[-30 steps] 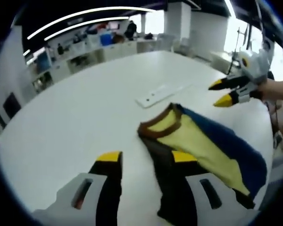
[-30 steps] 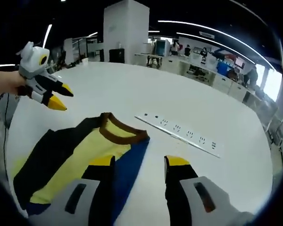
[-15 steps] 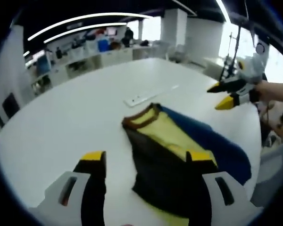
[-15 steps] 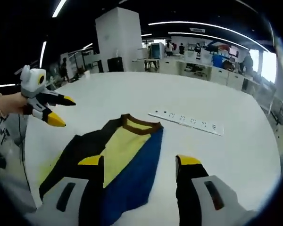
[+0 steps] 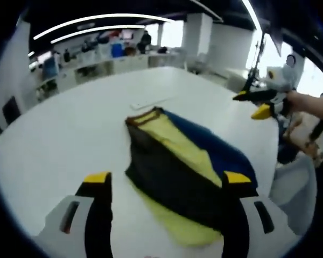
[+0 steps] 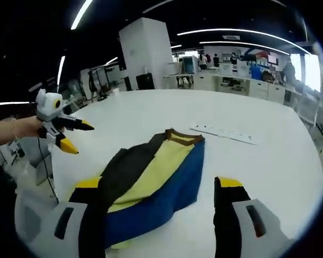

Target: Fold the garment on the visible template until the final outline fits inside the template.

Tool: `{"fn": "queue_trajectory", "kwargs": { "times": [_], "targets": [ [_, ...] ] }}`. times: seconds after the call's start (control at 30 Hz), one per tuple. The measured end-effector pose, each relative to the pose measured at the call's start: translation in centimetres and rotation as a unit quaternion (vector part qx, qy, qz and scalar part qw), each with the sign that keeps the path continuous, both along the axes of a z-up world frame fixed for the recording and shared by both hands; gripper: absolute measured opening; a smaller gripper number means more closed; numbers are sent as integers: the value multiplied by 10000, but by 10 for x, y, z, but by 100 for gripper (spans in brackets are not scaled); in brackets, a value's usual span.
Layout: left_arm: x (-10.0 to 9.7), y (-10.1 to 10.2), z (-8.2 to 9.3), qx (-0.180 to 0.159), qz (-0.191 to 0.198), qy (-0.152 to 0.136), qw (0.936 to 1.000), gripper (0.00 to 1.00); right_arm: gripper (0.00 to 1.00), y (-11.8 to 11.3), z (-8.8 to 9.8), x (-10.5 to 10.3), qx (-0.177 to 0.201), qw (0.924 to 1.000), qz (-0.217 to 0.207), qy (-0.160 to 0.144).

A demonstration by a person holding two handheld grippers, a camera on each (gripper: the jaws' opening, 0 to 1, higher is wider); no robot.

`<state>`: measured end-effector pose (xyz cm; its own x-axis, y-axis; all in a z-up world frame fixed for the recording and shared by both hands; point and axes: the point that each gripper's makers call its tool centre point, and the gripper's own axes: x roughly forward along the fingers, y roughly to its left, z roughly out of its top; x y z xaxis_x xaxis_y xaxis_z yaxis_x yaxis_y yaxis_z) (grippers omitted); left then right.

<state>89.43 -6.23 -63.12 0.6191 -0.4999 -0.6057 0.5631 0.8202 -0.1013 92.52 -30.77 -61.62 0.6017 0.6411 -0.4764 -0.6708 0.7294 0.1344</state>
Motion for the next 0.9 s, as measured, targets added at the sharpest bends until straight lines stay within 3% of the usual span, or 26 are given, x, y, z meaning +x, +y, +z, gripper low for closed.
{"fn": "queue_trajectory", "kwargs": {
  "times": [0.13, 0.27, 0.4, 0.43, 0.53, 0.67, 0.77, 0.9],
  "targets": [
    [-21, 7, 12, -148, 31, -103, 9998, 81, 88, -10, 9, -21, -104, 9999, -105, -86],
    [-39, 15, 22, -86, -8, -365, 9993, 78, 99, -16, 10, -41, -209, 9996, -162, -52],
    [-57, 18, 26, -164, 33, -324, 9993, 82, 100, -19, 15, -58, -278, 9994, -206, -81],
    [-61, 20, 24, -205, 132, -177, 9995, 83, 100, -20, 18, -62, -248, 9993, -246, -101],
    [-69, 17, 29, -396, 136, -140, 9990, 85, 100, -24, 21, -69, -278, 9992, -253, -123],
    [-84, 8, 35, -259, 38, -171, 9995, 92, 100, -31, 29, -81, -207, 9997, -129, -40],
    [-96, -4, 41, -403, -45, -158, 9991, 98, 100, -40, 38, -85, -259, 9993, 7, -259],
    [-111, -14, 38, -183, 5, -18, 9998, 99, 100, -54, 42, -92, -218, 9993, 144, -250]
  ]
}}
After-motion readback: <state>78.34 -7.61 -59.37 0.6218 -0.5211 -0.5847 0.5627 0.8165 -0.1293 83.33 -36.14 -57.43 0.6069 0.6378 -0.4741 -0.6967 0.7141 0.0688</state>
